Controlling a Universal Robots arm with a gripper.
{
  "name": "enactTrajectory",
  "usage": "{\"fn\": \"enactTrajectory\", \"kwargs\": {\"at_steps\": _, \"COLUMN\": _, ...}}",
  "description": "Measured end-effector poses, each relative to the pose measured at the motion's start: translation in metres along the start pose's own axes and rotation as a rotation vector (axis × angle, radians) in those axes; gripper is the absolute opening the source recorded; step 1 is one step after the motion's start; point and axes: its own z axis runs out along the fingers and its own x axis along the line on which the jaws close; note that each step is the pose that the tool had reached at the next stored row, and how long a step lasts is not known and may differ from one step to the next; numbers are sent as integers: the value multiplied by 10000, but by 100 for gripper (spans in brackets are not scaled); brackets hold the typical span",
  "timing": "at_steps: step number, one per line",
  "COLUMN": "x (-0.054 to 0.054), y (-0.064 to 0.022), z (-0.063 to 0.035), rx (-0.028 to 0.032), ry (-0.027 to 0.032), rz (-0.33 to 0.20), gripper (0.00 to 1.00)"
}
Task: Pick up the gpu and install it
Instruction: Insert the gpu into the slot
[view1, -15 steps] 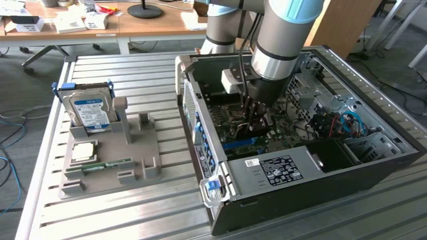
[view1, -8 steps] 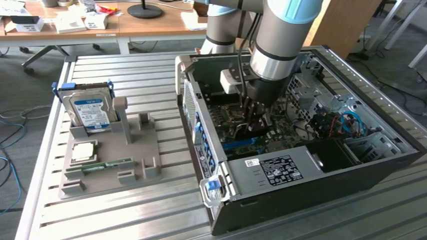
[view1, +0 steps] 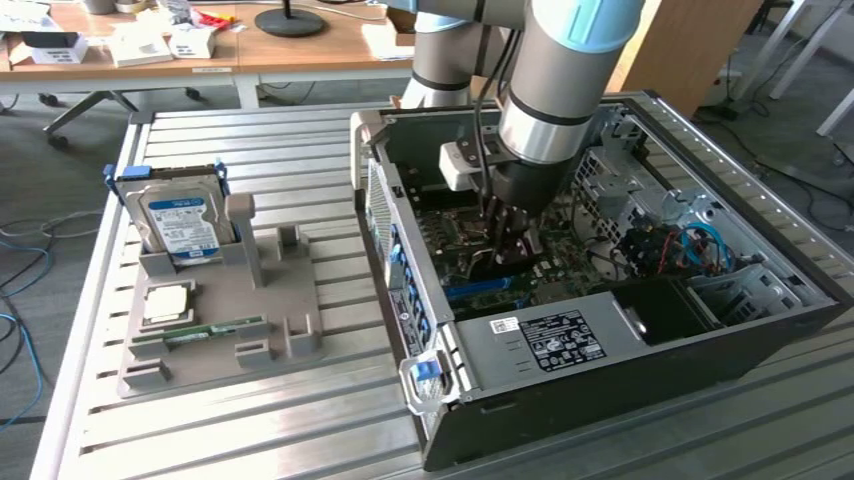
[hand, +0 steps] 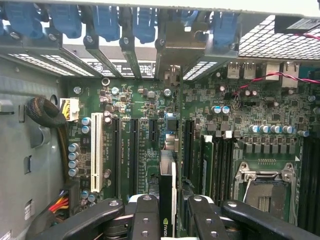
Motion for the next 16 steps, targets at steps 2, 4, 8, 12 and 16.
{"fn": "enactTrajectory", "kwargs": {"at_steps": 2, "x": 0, "y": 0, "z": 0, "rx": -1, "ry": 2, "rz": 0, "gripper": 27}}
{"fn": "enactTrajectory", "kwargs": {"at_steps": 4, "x": 0, "y": 0, "z": 10, "rx": 4, "ry": -4, "rz": 0, "gripper": 27}}
{"fn": "enactTrajectory", "kwargs": {"at_steps": 8, "x": 1, "y": 2, "z": 31, "rx": 13, "ry": 2, "rz": -1, "gripper": 27}}
{"fn": "enactTrajectory", "kwargs": {"at_steps": 12, "x": 0, "y": 3, "z": 33, "rx": 14, "ry": 0, "rz": 0, "gripper": 27}}
{"fn": "enactTrajectory", "kwargs": {"at_steps": 16, "x": 1, "y": 2, "z": 57, "rx": 14, "ry": -1, "rz": 0, "gripper": 27}}
